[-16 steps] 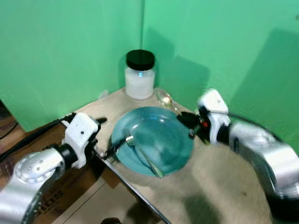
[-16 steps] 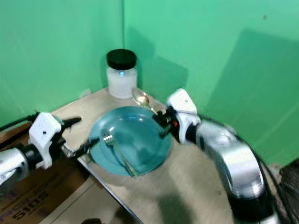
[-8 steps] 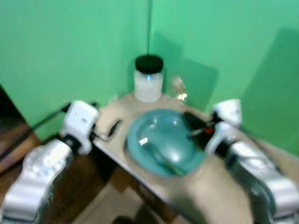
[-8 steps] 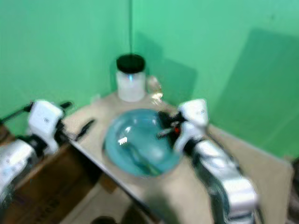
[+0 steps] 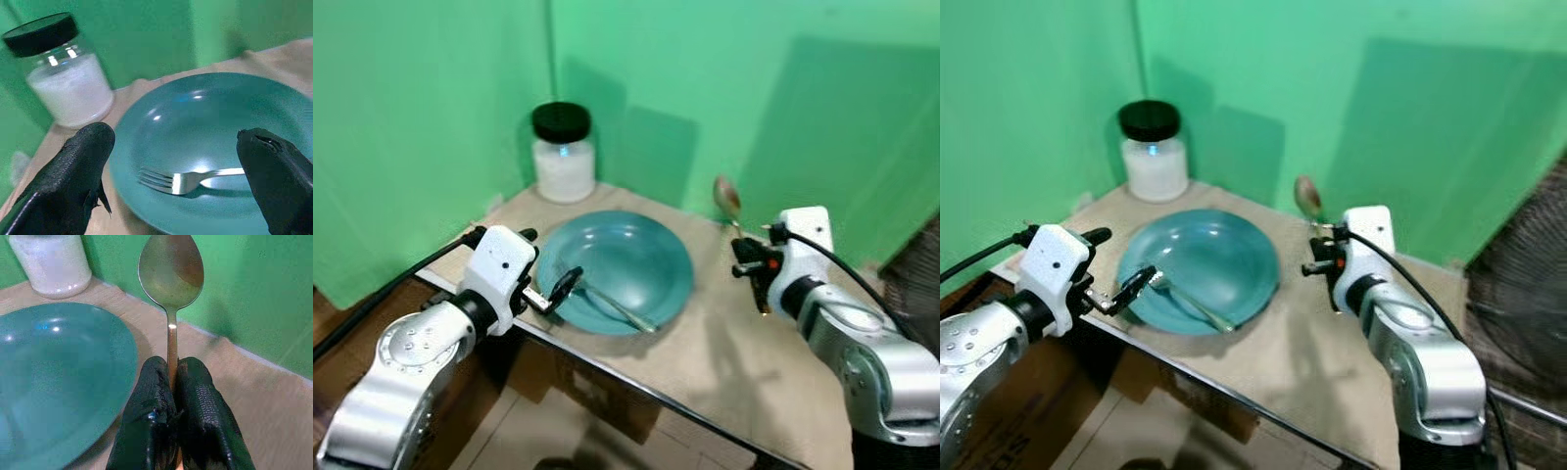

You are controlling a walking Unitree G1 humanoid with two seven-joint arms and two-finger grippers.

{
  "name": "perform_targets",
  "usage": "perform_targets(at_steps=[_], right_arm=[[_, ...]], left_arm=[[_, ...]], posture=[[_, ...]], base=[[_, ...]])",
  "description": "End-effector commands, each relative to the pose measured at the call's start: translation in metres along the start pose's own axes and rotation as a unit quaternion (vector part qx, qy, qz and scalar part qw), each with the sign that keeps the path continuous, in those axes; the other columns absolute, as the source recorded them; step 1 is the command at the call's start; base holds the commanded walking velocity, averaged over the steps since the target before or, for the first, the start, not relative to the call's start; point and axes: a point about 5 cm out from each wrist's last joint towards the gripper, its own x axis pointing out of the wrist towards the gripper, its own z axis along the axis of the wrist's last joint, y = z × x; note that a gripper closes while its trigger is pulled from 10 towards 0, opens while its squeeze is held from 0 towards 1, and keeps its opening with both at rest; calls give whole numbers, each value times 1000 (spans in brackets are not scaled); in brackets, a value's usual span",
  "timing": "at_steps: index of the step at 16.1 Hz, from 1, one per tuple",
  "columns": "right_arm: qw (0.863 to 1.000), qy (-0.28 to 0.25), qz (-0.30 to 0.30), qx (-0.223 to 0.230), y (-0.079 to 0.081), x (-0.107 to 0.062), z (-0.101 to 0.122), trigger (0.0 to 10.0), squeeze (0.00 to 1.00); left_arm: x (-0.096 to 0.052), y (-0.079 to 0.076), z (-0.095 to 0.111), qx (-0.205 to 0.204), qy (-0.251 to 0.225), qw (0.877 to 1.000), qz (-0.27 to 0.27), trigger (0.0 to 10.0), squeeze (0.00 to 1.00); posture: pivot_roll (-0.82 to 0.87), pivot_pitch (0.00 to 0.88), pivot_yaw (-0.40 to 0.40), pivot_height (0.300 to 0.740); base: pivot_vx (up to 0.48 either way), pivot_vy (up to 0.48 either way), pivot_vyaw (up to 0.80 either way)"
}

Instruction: Setting the table

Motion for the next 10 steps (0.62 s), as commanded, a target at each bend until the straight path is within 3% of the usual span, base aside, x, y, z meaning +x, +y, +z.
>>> perform_targets(at_steps=[1,4,6,10], right_arm=[[999,29,-16,-6,-4,2,-2,10000,0],[992,99,-74,-11,-16,2,-20,10000,0],[988,132,-84,-4,-20,1,-32,10000,0],[973,200,-108,-30,-26,-9,-57,10000,0]], left_arm=[[-2,-6,3,6,-4,999,-36,10000,0],[-6,-12,-2,6,21,995,-98,10000,0],[-8,-13,-3,8,20,995,-100,10000,0],[-12,-14,-7,5,35,992,-123,10000,0]], posture=[[211,0,-51,740],[205,0,-50,740],[207,0,-54,740],[210,0,-60,740]], base=[[0,0,0],[0,0,0],[0,0,0],[0,0,0]])
